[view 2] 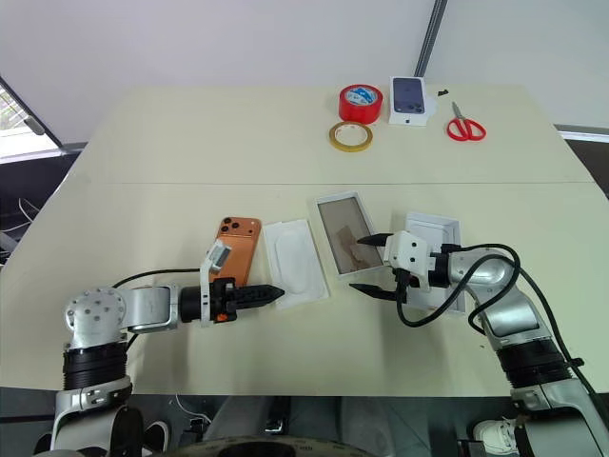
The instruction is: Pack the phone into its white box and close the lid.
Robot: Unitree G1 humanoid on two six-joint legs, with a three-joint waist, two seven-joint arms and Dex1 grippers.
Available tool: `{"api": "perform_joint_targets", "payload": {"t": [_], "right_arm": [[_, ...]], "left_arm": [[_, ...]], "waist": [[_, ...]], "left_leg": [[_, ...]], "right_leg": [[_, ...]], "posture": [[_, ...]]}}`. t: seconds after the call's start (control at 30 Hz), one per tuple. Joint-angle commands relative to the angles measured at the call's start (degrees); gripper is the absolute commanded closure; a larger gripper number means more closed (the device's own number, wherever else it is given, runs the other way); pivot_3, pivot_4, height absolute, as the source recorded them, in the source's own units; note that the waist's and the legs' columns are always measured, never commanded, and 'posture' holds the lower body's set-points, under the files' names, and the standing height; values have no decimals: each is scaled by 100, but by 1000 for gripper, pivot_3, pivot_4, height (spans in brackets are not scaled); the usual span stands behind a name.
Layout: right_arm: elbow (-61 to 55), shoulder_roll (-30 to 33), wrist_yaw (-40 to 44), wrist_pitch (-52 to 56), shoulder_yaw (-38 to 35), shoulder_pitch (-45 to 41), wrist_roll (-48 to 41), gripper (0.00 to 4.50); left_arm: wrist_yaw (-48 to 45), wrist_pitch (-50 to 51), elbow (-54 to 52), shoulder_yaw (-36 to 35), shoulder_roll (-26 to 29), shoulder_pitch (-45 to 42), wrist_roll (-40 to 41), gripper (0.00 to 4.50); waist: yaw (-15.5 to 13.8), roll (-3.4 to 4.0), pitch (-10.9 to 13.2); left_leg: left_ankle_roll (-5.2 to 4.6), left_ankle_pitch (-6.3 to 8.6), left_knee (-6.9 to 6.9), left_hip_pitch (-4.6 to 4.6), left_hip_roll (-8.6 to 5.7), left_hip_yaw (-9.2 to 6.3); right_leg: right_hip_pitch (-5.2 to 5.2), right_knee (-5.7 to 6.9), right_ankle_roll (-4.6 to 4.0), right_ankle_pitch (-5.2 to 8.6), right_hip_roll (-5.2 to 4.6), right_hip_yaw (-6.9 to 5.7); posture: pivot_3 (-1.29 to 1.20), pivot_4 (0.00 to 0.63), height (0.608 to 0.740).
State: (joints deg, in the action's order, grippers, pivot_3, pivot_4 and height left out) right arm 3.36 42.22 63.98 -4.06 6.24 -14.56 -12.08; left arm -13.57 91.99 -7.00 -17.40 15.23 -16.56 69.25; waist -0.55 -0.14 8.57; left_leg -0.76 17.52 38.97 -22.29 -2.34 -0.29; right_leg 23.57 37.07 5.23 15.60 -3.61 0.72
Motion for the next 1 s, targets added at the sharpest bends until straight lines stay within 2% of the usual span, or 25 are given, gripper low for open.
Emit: {"api": "perform_joint_targets", "payload": {"t": [0.03,0.37,0.47,0.6,0.67,0.7,0.87,1.0], "right_arm": [[-259,7,-78,-14,-196,19,-76,0],[-275,5,-144,-16,-221,36,-68,0],[-274,-5,-159,-20,-220,45,-75,0],[-239,-15,-162,-23,-216,48,-89,0],[-203,-19,-153,-46,-207,27,-79,0],[-177,-26,-147,-57,-197,6,-74,0],[-125,-70,-141,-58,-158,-97,-53,0],[-104,-63,-123,-54,-175,-140,-48,0]], "left_arm": [[117,-109,109,-26,-66,42,-190,4469],[186,-269,98,-139,-102,92,-224,4469],[245,-130,109,-406,-90,73,33,3596],[361,51,-52,-384,292,245,541,1686],[459,51,-43,-321,364,316,628,565],[535,-13,-73,-291,303,326,538,228],[764,-156,-168,-1,-163,342,464,228],[687,-499,-305,433,-208,435,26,228]], "waist": [[-16,11,-7],[-15,19,-11],[-7,9,-5],[37,-5,3],[36,-4,3],[30,-3,2],[-19,0,1],[-37,1,0]], "left_leg": [[-1,0,0,4,0,0],[-3,2,0,17,-1,0],[-3,2,0,15,0,-1],[-1,1,-5,1,0,-1],[-1,0,-5,0,1,-1],[-1,0,-5,0,1,-1],[-2,1,-5,3,0,-1],[-3,2,-2,3,-4,-3]], "right_leg": [[-4,-1,0,0,0,0],[-17,-1,-1,0,-1,0],[-15,-1,-1,0,-1,0],[5,2,-1,0,0,0],[6,2,0,0,0,0],[5,2,0,0,0,0],[-2,-2,-1,0,0,0],[-12,-12,-1,0,-4,0]], "posture": [[0,150,740],[0,150,740],[0,150,740],[0,150,740],[0,150,740],[0,150,740],[0,150,740],[0,150,740]]}}
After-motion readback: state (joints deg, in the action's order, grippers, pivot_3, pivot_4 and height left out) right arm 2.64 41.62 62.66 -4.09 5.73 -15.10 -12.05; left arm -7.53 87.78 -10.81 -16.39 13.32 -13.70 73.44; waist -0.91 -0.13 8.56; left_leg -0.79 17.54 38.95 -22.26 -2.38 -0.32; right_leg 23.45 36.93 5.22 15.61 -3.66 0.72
